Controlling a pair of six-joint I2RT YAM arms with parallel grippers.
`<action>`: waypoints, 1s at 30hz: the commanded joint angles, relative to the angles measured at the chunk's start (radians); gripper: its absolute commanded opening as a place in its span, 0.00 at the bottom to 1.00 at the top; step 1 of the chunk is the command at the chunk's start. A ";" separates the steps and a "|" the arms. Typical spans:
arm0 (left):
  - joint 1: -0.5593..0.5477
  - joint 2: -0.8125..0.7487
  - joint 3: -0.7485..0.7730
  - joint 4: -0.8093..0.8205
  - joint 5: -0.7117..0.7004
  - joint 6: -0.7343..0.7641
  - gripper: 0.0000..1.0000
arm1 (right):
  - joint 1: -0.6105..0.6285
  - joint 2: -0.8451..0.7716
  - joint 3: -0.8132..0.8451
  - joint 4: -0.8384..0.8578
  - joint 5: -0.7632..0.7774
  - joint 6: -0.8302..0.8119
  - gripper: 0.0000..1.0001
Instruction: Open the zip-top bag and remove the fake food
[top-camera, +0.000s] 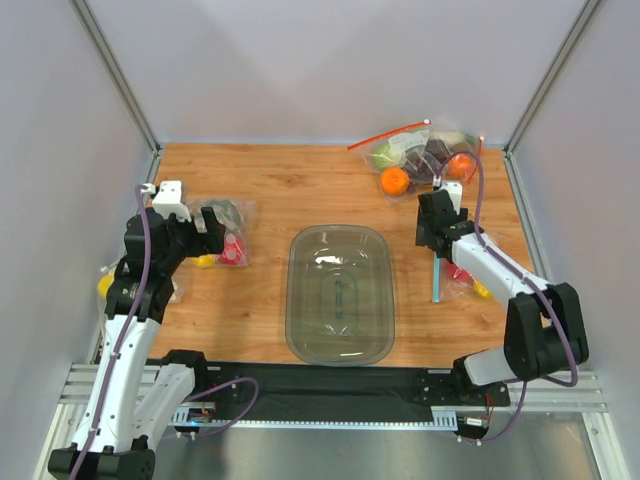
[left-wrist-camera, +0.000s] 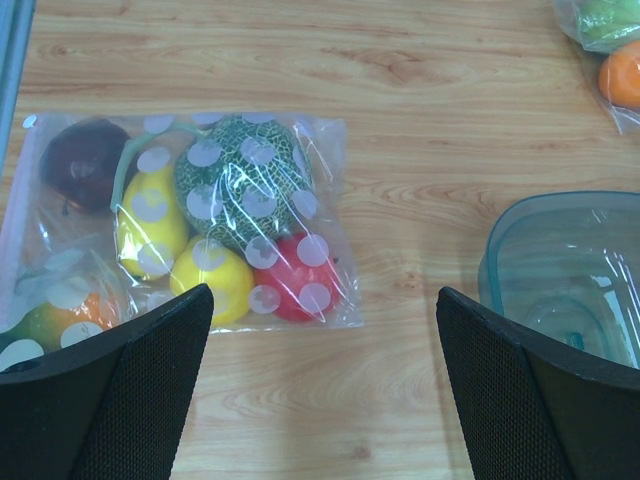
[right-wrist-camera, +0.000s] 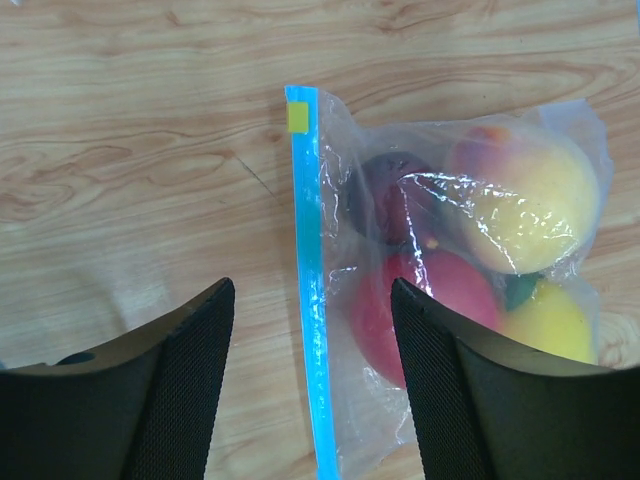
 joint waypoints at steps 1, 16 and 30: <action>0.005 -0.007 -0.005 0.029 0.024 -0.012 0.99 | 0.034 0.062 0.065 -0.042 0.136 -0.002 0.65; 0.005 -0.013 -0.008 0.026 0.030 -0.009 0.99 | 0.106 0.343 0.146 -0.140 0.368 0.031 0.61; 0.005 -0.015 -0.008 0.025 0.024 -0.006 0.99 | 0.108 0.446 0.129 -0.146 0.480 0.036 0.17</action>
